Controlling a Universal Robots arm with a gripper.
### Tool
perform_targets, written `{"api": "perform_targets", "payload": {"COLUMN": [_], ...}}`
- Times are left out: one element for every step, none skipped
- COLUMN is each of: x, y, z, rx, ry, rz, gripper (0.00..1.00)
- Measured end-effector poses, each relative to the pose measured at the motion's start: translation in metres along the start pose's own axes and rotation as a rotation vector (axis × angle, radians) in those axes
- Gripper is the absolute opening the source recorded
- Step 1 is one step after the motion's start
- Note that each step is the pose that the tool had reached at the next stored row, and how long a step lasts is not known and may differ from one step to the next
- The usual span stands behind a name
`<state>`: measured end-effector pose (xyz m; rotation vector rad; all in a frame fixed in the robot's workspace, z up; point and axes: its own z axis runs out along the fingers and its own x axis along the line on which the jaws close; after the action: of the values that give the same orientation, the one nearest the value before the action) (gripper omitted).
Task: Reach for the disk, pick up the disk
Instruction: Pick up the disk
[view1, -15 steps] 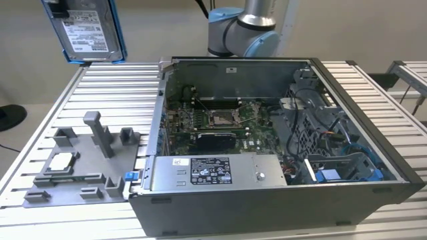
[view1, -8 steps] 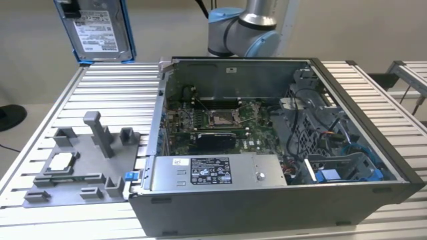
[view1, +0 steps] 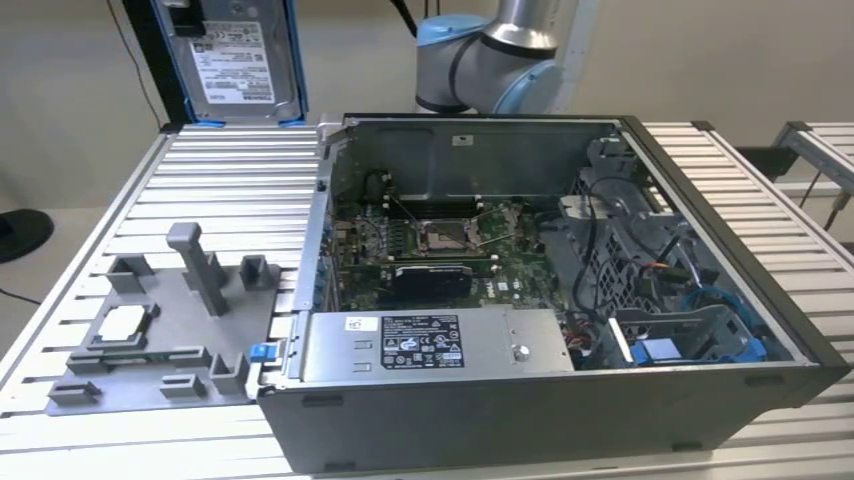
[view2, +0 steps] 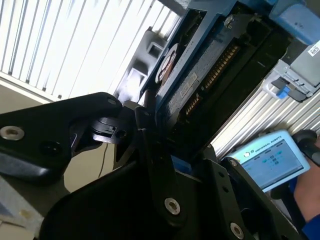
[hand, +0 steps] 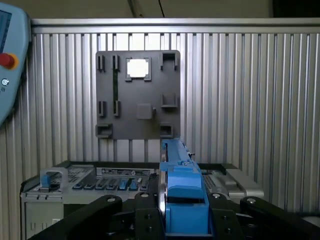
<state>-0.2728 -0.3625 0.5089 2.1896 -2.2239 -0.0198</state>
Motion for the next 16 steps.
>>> {"api": "perform_targets", "payload": {"x": [-0.0001,-0.0001,-0.0002,-0.0002,-0.0003,-0.0004,-0.0004,-0.0005,-0.0006,-0.0006,-0.0007,-0.0008,-0.0008,-0.0009,-0.001,-0.001], "y": [-0.0039,-0.0079,-0.0116,-0.0158,-0.0199,-0.0239,-0.0282,-0.0323,-0.0367,-0.041,-0.0454,-0.0498,-0.0543,-0.0588,-0.0634,-0.0681], "z": [-0.0001,-0.0002,-0.0003,-0.0004,-0.0005,-0.0006,-0.0007,-0.0008,-0.0009,-0.001,-0.001,-0.0012,-0.0013,-0.0014,-0.0015,-0.0016], "rx": [0.0001,0.0,0.0,0.0,0.0,0.0,0.0,-0.0001,0.0,-0.0001,0.0,0.0,0.0,0.0,0.0,-0.0001], "ry": [0.0,0.0,0.0,0.0,0.0,0.0,0.0,0.0001,0.0,0.0001,0.0,0.0,0.0,0.0,0.0,0.0001], "rz": [0.0,0.0,0.0,0.0,0.0,0.0,0.0,0.0,0.0,0.0,0.0,0.0,0.0,0.0,0.0,0.0], "gripper": [0.0,0.0,0.0,0.0,0.0,0.0,0.0,0.0,0.0,0.0,0.0,0.0,0.0,0.0,0.0,0.0]}}
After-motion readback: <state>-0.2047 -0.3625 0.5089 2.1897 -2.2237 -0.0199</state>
